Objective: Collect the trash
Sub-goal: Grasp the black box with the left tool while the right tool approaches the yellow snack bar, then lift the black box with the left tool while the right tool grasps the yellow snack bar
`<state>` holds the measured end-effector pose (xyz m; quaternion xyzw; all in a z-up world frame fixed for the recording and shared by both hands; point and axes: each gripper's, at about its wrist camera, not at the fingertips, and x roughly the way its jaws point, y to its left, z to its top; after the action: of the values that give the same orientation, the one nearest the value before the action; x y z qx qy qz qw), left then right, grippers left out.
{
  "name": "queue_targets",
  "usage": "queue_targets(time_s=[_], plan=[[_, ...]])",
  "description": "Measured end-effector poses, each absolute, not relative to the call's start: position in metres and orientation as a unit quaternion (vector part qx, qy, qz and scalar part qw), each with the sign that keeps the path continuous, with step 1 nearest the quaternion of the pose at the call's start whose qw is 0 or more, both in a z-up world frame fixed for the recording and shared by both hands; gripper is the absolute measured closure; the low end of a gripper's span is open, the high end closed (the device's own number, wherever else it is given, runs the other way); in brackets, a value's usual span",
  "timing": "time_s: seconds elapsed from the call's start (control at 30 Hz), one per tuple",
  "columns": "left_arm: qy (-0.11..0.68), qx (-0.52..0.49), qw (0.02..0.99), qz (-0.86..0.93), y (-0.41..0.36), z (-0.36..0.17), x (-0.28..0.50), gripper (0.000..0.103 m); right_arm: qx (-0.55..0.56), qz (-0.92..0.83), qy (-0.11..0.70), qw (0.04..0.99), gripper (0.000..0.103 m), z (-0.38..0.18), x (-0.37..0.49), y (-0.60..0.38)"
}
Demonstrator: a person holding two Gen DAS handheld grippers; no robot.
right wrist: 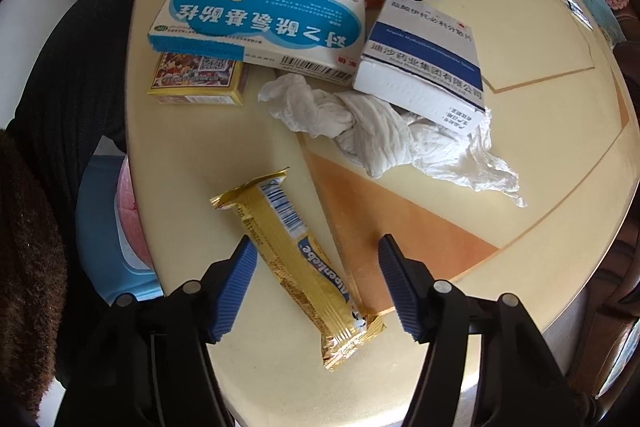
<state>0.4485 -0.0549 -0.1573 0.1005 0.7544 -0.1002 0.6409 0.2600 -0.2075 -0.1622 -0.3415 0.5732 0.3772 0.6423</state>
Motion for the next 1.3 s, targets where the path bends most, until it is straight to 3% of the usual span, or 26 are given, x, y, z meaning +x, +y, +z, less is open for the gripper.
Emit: queue_targets(time_s=[0.13, 0.37, 0.43, 0.93, 1.3], plan=[[0.750, 0.098, 0.645, -0.108, -0.053, -0.158, 0.449, 0.072, -0.308, 0.344, 0.581, 0.670, 0.064, -0.158, 0.259, -0.211], [0.743, 0.096, 0.653, -0.111, -0.049, -0.153, 0.437, 0.074, -0.251, 0.304, 0.603, 0.694, 0.074, -0.150, 0.264, -0.212], [0.740, 0.095, 0.657, -0.111, -0.051, -0.148, 0.438, 0.076, -0.220, 0.299, 0.617, 0.694, 0.084, -0.148, 0.269, -0.217], [0.723, 0.098, 0.675, -0.105, -0.051, -0.124, 0.417, 0.076, -0.209, 0.270, 0.612, 0.714, 0.085, -0.139, 0.256, -0.211], [0.692, 0.110, 0.704, -0.113, -0.049, -0.079, 0.365, 0.076, -0.176, 0.209, 0.589, 0.761, 0.085, -0.078, 0.249, -0.223]])
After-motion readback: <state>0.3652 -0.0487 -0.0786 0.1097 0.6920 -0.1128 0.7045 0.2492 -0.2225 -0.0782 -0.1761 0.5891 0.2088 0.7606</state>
